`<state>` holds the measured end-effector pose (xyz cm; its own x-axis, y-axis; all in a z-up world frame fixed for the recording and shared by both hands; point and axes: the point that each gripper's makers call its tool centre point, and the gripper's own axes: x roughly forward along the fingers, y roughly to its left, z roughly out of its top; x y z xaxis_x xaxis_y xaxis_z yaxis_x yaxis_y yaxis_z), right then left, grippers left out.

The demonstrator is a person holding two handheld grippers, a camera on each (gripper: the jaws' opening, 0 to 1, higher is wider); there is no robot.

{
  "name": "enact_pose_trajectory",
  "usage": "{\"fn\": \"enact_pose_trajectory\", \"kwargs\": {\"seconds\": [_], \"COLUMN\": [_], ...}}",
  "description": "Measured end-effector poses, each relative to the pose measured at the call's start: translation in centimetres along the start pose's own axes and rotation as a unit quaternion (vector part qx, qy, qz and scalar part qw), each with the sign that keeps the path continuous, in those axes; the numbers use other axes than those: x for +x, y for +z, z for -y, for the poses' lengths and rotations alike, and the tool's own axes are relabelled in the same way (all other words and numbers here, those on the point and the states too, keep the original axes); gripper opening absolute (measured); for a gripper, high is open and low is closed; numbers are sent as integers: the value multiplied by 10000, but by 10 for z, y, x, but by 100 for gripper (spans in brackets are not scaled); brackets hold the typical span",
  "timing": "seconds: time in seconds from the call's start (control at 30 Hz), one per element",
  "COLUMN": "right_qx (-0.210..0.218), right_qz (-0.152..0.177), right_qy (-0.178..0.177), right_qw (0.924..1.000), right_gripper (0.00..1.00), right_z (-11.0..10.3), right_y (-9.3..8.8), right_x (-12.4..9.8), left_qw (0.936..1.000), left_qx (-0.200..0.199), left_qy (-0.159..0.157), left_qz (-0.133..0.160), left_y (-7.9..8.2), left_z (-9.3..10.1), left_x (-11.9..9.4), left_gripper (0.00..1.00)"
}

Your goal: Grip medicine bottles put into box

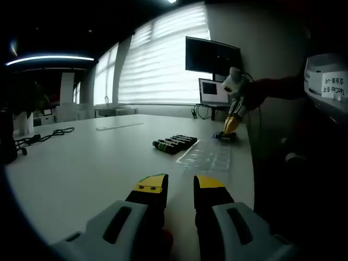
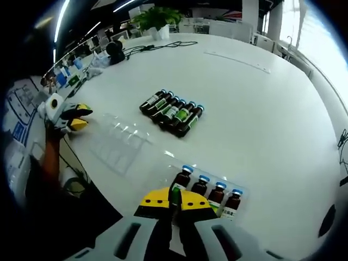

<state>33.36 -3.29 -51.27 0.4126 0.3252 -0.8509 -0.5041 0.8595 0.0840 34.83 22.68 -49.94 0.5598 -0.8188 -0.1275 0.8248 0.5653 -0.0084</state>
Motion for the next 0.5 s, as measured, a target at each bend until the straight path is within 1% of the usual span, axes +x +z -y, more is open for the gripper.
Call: {"fn": "enact_pose_trajectory", "kwargs": {"seconds": [0.5], "right_qx": [-187], "right_qz": [46], "right_qy": [-17], "right_qw": [9998], "right_gripper": [0], "right_z": [0], "right_y": [0], "right_x": [1], "left_qw": [10000], "left_qx": [10], "left_qy": [10], "left_qz": [-12], "left_y": [0], "left_z": [0], "left_x": [0], "left_gripper": [13]}}
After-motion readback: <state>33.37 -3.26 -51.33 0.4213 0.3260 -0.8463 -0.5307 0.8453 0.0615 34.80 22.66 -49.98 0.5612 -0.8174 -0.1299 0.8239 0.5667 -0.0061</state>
